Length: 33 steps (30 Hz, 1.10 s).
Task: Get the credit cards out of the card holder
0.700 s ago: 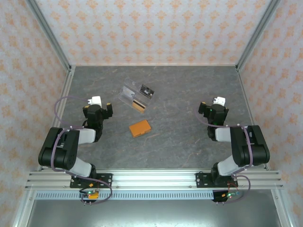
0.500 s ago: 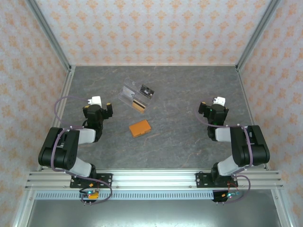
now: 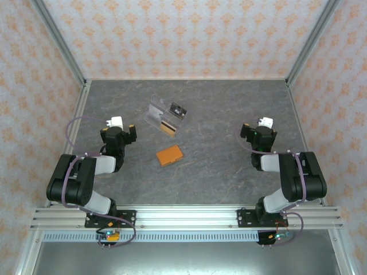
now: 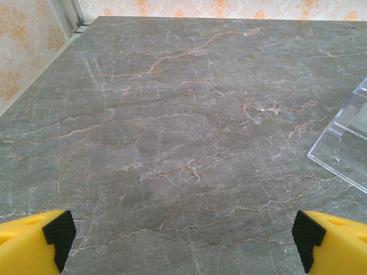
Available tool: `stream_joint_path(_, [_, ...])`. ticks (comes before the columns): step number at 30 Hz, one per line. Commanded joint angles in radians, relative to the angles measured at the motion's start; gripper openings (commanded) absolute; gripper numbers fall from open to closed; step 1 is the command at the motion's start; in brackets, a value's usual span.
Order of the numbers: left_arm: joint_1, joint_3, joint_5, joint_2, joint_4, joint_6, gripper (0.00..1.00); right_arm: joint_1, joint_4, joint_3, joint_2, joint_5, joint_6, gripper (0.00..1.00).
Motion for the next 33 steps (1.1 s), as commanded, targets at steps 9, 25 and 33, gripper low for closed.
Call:
stream_joint_path(9, [-0.001,0.014,-0.011,0.004,0.018,0.017,1.0,-0.003,0.002,0.015,0.002,-0.008,0.01,0.99])
stream_joint_path(25, [-0.001,0.228,-0.071,-0.447,-0.676,-0.158,1.0,-0.003,-0.973,0.461,-0.295,0.216,0.353,0.99])
stream_joint_path(33, [-0.002,0.265,0.034,-0.536,-0.849,-0.274,1.0,0.063,-1.215,0.654,-0.189,-0.205,0.401,0.95])
